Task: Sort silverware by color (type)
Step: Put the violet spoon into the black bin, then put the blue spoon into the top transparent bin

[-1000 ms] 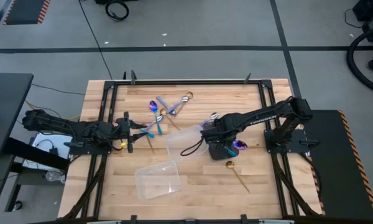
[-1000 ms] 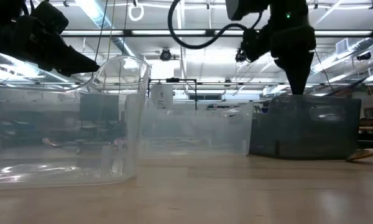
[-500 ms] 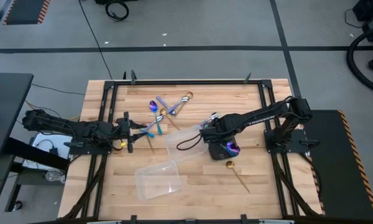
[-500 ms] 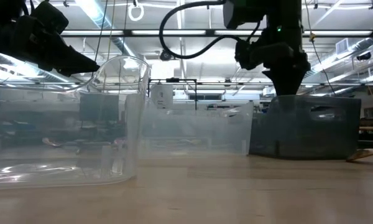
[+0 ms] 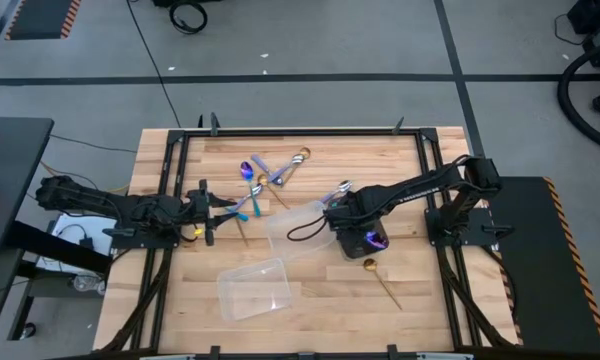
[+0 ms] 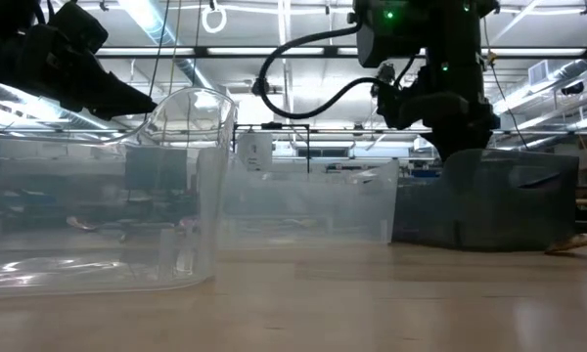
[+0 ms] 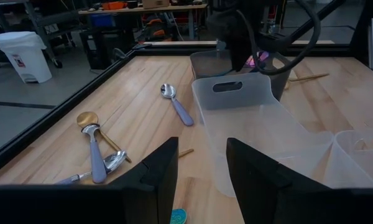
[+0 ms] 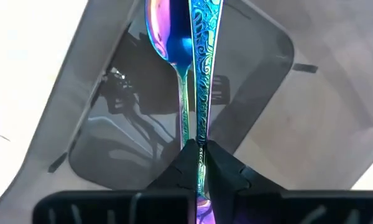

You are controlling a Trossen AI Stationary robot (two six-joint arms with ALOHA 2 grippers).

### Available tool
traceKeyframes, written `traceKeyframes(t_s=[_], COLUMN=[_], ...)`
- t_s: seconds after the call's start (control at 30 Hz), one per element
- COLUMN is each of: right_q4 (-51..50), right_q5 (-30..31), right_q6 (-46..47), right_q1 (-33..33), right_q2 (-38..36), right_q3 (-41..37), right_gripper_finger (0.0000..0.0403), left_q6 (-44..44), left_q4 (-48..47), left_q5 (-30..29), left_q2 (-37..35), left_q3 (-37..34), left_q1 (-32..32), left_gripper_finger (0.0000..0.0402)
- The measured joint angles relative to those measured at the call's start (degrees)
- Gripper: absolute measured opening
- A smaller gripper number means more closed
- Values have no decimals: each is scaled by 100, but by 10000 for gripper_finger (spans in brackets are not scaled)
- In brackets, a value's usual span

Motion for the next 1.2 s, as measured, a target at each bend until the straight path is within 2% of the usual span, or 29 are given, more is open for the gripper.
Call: traceKeyframes(t_s=[0.3,0.53,0.7,0.9,1.1,1.2], right_q4=[95,-267,-361,-203,760,1351], right_q5=[-181,-314,39,697,782,699], right_q6=[-150,-428,-1468,-2013,-3543,-3996], right_q1=[-41,-180,-307,-406,-535,-639], right_q2=[-1,-50,-55,-55,-52,-55], right_q3=[0,373,910,1306,1377,1377], right_gripper_finger=[90,108,107,107,107,107], left_q6=[-2,-2,-2,-2,-2,-4], left_q4=[0,0,2,4,3,3], left_q5=[0,0,0,0,0,0], left_q2=[0,0,0,0,2,0], left_q3=[1,1,1,1,0,1], left_q1=[-2,-2,0,0,0,0], left_gripper_finger=[144,144,144,144,144,144])
